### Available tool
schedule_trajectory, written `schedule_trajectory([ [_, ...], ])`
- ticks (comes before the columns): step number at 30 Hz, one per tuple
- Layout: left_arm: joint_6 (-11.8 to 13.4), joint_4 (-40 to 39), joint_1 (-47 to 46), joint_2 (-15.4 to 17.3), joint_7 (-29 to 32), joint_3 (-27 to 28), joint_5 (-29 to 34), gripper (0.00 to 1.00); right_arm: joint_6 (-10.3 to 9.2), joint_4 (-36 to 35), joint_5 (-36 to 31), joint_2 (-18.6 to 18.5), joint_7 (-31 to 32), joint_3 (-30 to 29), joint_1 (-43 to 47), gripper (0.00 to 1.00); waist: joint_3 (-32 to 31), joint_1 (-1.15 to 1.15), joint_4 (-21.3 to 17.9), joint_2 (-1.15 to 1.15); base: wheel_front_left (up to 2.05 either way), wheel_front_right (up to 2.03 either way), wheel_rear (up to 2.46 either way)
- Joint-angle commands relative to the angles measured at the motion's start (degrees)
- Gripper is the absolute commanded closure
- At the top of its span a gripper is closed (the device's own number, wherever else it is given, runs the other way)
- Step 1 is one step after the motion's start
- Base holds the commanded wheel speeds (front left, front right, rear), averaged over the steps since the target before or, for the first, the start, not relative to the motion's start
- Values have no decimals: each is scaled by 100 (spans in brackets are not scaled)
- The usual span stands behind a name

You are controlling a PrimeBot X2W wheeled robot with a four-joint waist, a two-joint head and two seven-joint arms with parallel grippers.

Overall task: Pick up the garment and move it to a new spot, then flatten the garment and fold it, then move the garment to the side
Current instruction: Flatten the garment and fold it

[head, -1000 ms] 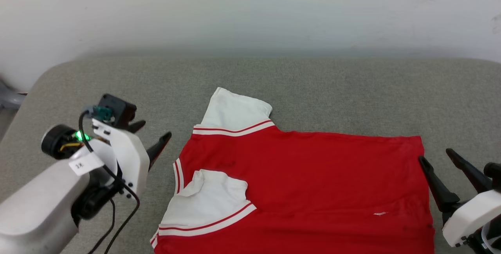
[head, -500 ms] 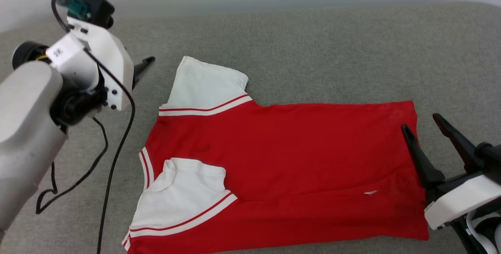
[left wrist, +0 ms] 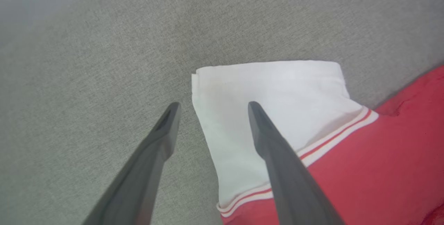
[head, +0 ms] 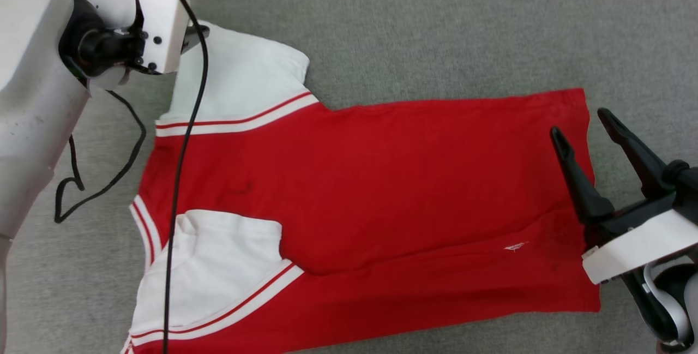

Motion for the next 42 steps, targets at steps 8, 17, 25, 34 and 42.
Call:
schedule_trajectory([
  [8, -67, 588, -43, -74, 140, -222, 127, 0, -5, 67, -60, 22, -144, 117, -330, 0, 538, -1, -237, 0, 0, 0, 0],
  [17, -186, 684, 251, -151, -45, -408, -5, 100, -5, 93, -73, -10, -149, -20, -381, 0, 519, -1, -179, 0, 0, 0, 0],
  [25, -209, 402, 72, -73, -628, -667, 219, 100, -6, 127, -107, -269, -58, -366, -503, 0, 158, -1, 31, 0, 0, 0, 0],
  [34, -209, -402, 292, 120, -1274, -1197, 198, 100, -7, 220, 276, -1415, 1003, -157, -971, 0, -364, -1, 344, 0, 0, 0, 0],
  [42, -210, -783, 312, 114, -1599, -1473, 237, 100, -7, 779, 1593, -2281, 2815, 560, -1602, 0, -535, -1, 541, 0, 0, 0, 0],
])
